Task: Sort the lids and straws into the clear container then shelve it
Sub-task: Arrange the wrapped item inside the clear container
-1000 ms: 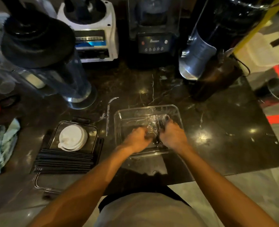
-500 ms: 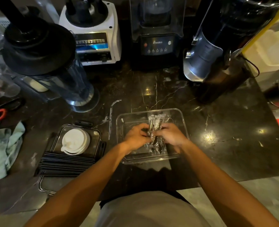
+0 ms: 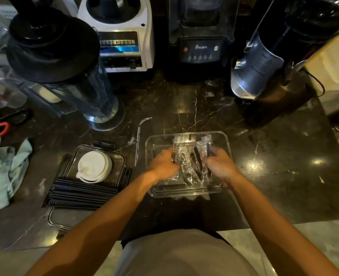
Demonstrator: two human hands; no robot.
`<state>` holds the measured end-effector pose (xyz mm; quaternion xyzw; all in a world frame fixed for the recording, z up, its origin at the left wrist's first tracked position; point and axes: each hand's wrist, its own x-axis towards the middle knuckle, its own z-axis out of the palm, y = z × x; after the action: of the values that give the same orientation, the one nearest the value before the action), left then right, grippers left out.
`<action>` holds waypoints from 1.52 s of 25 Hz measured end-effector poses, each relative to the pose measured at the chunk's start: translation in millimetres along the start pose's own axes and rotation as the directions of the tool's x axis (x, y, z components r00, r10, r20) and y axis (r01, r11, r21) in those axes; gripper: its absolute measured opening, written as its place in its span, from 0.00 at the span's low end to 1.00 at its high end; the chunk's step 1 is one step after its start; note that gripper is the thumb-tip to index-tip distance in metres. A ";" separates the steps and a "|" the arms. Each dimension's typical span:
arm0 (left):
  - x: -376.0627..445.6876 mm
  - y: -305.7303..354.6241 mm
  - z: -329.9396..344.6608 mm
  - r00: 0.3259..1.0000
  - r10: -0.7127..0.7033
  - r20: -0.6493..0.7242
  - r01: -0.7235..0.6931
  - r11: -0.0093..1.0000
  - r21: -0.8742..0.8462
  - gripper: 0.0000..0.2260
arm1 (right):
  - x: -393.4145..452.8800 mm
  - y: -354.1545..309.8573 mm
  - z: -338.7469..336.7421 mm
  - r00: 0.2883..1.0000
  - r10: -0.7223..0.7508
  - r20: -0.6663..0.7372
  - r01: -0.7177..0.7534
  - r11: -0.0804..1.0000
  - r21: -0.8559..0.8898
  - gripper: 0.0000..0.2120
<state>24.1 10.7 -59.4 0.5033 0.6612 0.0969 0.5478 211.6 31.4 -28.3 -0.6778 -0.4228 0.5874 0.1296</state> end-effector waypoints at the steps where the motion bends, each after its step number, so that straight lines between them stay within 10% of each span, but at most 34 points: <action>1: -0.7 0.0 2.2 1.000 -0.005 0.017 0.004 1.000 0.015 0.17 | 0.8 1.2 0.2 1.000 -0.018 -0.002 0.018 0.999 -0.029 0.09; 10: 8.6 0.8 33.0 0.997 -0.083 0.003 0.083 0.991 0.107 0.15 | 6.2 10.5 10.0 0.996 -0.036 -0.085 -0.022 0.805 -0.593 0.04; 16: 8.7 10.4 37.5 0.995 -0.097 -0.004 0.096 0.971 0.220 0.34 | 11.7 13.9 6.6 0.983 0.182 0.023 -0.183 0.971 0.153 0.12; 19: 8.9 14.5 45.6 0.993 -0.022 -0.114 0.065 0.918 0.391 0.41 | 5.6 11.4 -3.5 0.999 0.042 -0.015 -0.043 0.995 -0.086 0.13; 24: 12.7 20.1 51.5 0.985 0.116 -0.126 -0.035 0.857 0.514 0.36 | -12.3 -4.0 -19.4 0.931 -0.363 -0.031 0.249 0.698 -0.672 0.16; 29: 14.6 21.3 47.3 0.988 0.138 -0.068 -0.076 0.825 0.560 0.20 | 0.6 14.4 -2.4 0.912 -0.305 0.273 0.376 0.362 -0.853 0.35; 38: 18.4 9.2 21.8 0.992 -0.019 0.125 -0.006 0.979 0.203 0.17 | 14.9 16.4 4.3 0.893 -0.338 0.298 0.403 0.301 -0.865 0.20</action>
<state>49.1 20.1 -73.0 0.5594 0.6332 -0.0048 0.5348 213.9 30.8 -50.7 -0.5024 -0.8204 0.2332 -0.1423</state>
